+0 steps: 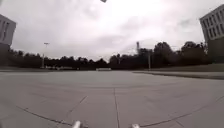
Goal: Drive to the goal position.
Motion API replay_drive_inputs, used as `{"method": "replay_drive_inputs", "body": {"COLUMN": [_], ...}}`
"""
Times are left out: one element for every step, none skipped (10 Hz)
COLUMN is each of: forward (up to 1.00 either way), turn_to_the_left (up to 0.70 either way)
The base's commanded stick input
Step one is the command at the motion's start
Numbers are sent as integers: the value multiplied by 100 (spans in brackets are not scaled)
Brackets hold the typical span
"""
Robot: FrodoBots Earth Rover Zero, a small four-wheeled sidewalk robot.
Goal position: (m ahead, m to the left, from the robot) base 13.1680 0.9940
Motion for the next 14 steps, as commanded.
{"method": "replay_drive_inputs", "body": {"forward": [70,70,70,70,70,70,70,70,70,70,70,70,70,70], "turn_to_the_left": [0,0,0,0,0,0,0,0,0,0,0,0,0,0]}}
